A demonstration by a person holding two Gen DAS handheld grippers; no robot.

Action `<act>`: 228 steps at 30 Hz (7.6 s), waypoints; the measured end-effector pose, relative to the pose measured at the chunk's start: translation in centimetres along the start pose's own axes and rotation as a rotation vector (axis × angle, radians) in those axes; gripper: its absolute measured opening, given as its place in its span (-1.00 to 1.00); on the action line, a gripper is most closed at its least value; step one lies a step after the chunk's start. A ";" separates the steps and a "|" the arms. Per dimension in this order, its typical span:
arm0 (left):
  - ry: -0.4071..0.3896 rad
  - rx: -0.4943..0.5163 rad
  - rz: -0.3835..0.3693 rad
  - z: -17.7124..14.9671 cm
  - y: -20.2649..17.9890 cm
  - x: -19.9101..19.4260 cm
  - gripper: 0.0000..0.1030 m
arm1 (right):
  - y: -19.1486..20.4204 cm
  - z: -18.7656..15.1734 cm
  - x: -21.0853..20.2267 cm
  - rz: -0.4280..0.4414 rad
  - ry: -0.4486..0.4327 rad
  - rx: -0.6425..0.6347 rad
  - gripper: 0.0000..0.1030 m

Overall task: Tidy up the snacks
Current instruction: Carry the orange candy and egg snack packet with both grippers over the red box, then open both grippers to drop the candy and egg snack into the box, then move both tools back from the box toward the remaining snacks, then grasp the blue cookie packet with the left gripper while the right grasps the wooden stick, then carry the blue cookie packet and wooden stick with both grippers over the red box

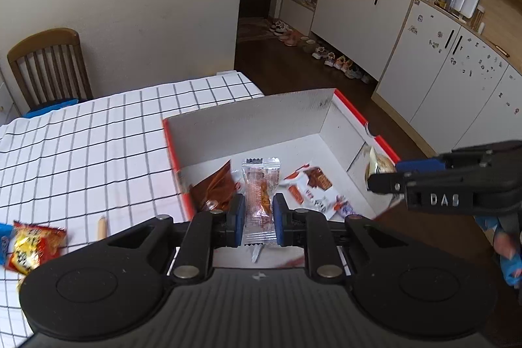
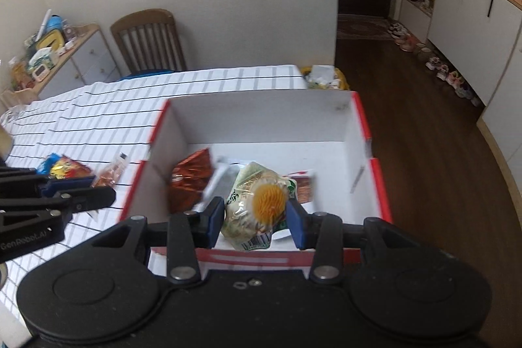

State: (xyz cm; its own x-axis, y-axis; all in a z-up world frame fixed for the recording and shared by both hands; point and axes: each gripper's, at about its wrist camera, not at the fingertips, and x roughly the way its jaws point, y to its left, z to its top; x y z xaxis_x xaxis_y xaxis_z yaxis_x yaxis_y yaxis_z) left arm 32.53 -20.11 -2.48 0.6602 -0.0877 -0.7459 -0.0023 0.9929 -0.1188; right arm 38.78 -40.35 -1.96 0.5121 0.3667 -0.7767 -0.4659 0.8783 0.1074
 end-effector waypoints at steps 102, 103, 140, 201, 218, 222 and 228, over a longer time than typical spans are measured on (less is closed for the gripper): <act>-0.107 -0.098 0.067 -3.0 7.3 -7.7 0.36 | 4.7 -0.1 -2.6 0.123 -0.098 -0.108 0.76; -0.105 -0.097 0.071 -3.3 7.7 -8.0 0.36 | 5.2 -0.1 -2.7 0.125 -0.104 -0.111 0.79; -0.051 -0.176 0.203 -10.5 34.2 -10.1 0.60 | 24.7 -1.3 4.1 0.100 0.006 -0.047 1.00; 0.123 -0.198 0.223 -10.0 39.7 2.4 -0.34 | 28.5 0.6 21.6 -0.092 0.185 -0.110 -0.82; 0.110 -0.240 0.220 -11.1 37.8 -1.8 -0.34 | 28.0 -0.7 16.5 -0.019 0.137 -0.071 -0.83; 0.114 -0.248 0.216 -11.5 37.2 -3.0 -0.34 | 28.1 -0.9 15.0 0.000 0.125 -0.064 -0.83; 0.104 -0.251 0.207 -11.9 36.1 -5.0 -0.34 | 28.0 -1.4 12.5 0.022 0.105 -0.054 -0.83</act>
State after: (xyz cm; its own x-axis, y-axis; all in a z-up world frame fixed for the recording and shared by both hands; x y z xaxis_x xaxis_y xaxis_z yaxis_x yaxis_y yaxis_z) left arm 20.16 15.26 -10.86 0.5464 0.0927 -0.8324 -0.3216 0.9409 -0.1063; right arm 31.12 -11.59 -9.50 0.4240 0.3492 -0.8357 -0.5161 0.8514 0.0939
